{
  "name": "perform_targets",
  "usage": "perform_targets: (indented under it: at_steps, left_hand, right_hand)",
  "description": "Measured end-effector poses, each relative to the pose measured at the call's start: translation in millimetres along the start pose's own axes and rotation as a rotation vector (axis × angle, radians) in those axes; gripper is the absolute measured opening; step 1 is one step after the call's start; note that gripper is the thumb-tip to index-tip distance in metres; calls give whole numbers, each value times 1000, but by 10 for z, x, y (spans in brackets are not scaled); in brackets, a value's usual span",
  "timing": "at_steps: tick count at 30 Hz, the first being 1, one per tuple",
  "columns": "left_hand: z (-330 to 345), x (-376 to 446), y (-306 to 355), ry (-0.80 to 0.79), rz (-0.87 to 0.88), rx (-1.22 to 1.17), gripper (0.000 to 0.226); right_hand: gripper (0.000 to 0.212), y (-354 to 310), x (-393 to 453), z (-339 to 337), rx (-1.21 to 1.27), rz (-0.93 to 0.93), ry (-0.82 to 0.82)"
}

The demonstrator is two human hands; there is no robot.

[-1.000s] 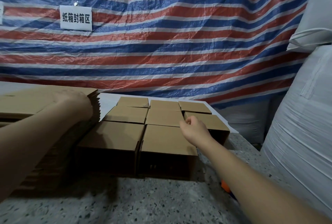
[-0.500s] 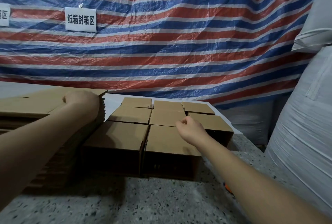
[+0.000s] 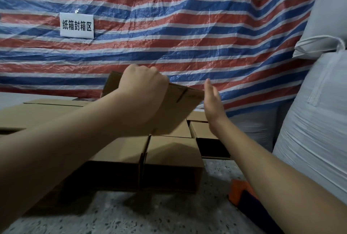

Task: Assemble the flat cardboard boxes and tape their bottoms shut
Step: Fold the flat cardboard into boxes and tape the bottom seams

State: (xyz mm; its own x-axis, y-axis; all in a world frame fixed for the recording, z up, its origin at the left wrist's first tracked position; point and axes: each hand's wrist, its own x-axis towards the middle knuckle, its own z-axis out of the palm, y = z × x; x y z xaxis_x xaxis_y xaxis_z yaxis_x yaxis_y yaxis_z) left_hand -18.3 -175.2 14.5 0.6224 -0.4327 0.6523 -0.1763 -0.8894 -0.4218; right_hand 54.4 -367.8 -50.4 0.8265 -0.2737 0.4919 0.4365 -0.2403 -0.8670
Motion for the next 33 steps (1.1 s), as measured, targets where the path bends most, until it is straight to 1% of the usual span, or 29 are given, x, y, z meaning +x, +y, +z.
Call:
perform_targets:
  at_steps: [1,3,5,7,10,12,14,15,16,17,19,20,21,23,25,27,29,30,32,33]
  left_hand:
    - [-5,10,-1,41,37,-76,14]
    - [11,32,-4,102,89,-202,18]
    - [46,56,-15,150,121,-279,22]
    - [69,79,-31,164,134,-351,27]
    - [95,89,-38,154,162,-367,33]
    - [131,20,-58,216,107,-357,39]
    - [179,-121,-92,325,-45,-407,46]
    - [212,-210,-104,344,-152,-505,49]
    - [242,-296,-114,322,-278,-676,51]
    - [263,-378,-113,247,-420,-906,51]
    - [326,-522,-87,14,-665,-1432,45]
    - [382,-596,-68,-80,-725,-1596,42]
    - [438,-680,-45,-143,-755,-1685,42]
    - [505,-845,14,-197,-781,-1767,45]
    - [561,-977,64,-227,-788,-1802,43]
    - [611,-1080,108,-233,-798,-1826,40]
    - [674,-1175,176,-212,-825,-1848,45]
    - [712,-1220,213,-202,-842,-1864,49]
    - [781,-1294,256,-203,-848,-1872,55]
    - [800,-1318,242,-235,-836,-1857,56]
  right_hand:
    - [72,-11,18,-70,40,-13,34]
    - [76,-22,31,-201,93,-28,88]
    - [68,-9,23,-316,146,-41,135]
    - [53,10,7,-383,164,-49,175]
    - [49,-9,-66,-404,163,-44,262]
    - [49,-48,-137,-426,155,-30,321]
    - [48,-77,-231,-477,150,-24,349]
    - [47,-82,-289,-506,146,-22,352]
    - [46,-86,-358,-534,140,-18,350]
    - [46,-86,-431,-552,134,-10,349]
    - [44,-75,-590,-563,125,14,345]
    - [44,-59,-675,-558,115,25,337]
    - [43,-29,-757,-556,103,36,327]
    - [42,44,-927,-558,83,63,312]
    - [43,132,-1086,-566,78,103,306]
    - [50,215,-1218,-566,91,137,304]
    - [61,274,-1330,-555,110,164,299]
    - [61,302,-1380,-549,119,173,288]
    - [49,363,-1456,-549,133,192,262]
    - [44,387,-1482,-554,137,204,251]
